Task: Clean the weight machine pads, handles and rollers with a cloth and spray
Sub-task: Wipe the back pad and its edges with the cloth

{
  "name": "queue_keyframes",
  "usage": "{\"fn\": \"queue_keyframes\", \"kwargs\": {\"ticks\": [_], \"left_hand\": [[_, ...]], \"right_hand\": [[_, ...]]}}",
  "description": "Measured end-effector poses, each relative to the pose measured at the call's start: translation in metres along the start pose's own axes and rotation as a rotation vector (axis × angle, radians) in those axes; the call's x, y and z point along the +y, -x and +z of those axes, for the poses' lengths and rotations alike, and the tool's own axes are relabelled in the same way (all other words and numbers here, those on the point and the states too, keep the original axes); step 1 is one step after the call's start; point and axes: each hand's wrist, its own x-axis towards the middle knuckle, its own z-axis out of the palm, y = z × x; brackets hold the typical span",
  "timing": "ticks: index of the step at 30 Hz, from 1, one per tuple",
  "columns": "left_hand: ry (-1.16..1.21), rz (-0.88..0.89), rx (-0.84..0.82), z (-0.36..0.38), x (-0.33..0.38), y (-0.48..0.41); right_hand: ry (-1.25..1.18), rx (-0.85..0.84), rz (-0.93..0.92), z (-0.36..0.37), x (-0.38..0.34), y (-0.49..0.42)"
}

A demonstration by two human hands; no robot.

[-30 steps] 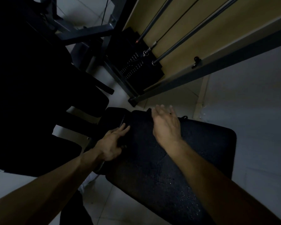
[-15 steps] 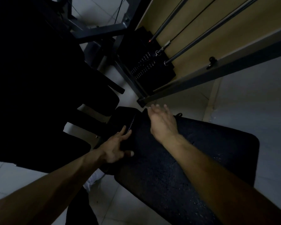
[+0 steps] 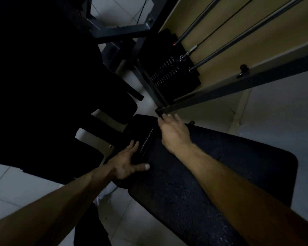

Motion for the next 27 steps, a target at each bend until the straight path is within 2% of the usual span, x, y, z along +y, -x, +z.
{"fn": "queue_keyframes", "kwargs": {"ticks": [5,7,9,12,14,16,18,19,20,22,23,24,27], "left_hand": [[0.044,-0.009,0.102,-0.007,-0.011,0.011],[-0.036,-0.031,0.063,-0.009,-0.020,0.021],[-0.102,-0.056,0.017,-0.002,-0.028,0.032],[-0.079,-0.039,0.038,0.011,-0.030,0.036],[-0.053,-0.020,0.098,0.020,-0.031,0.036],[-0.063,-0.028,0.155,0.029,-0.035,0.036],[-0.085,-0.014,0.174,0.037,-0.037,0.038],[-0.128,0.000,0.158,0.042,-0.037,0.038],[-0.076,0.023,0.159,0.042,-0.034,0.041],[-0.024,0.044,0.225,0.040,-0.032,0.044],[-0.014,0.065,0.198,0.038,-0.039,0.038],[0.091,0.043,0.156,0.035,-0.043,0.035],[0.160,-0.019,0.153,0.028,-0.050,0.039]], "right_hand": [[-0.058,-0.182,-0.251,0.027,-0.066,0.070],[-0.094,-0.205,-0.393,0.036,-0.082,0.097],[-0.100,-0.264,-0.519,0.033,-0.085,0.113],[-0.056,-0.331,-0.678,0.012,-0.052,0.106],[-0.023,-0.284,-0.633,-0.001,-0.019,0.088],[0.000,-0.182,-0.462,-0.009,0.007,0.066],[-0.015,-0.089,-0.278,-0.009,0.006,0.057],[-0.044,-0.050,-0.222,-0.006,-0.005,0.059],[-0.070,-0.043,-0.210,0.000,-0.020,0.067],[-0.120,-0.102,-0.326,0.015,-0.056,0.096],[-0.136,-0.142,-0.409,0.022,-0.071,0.113],[-0.144,-0.180,-0.478,0.025,-0.080,0.127],[-0.153,-0.259,-0.614,0.027,-0.085,0.150]]}}
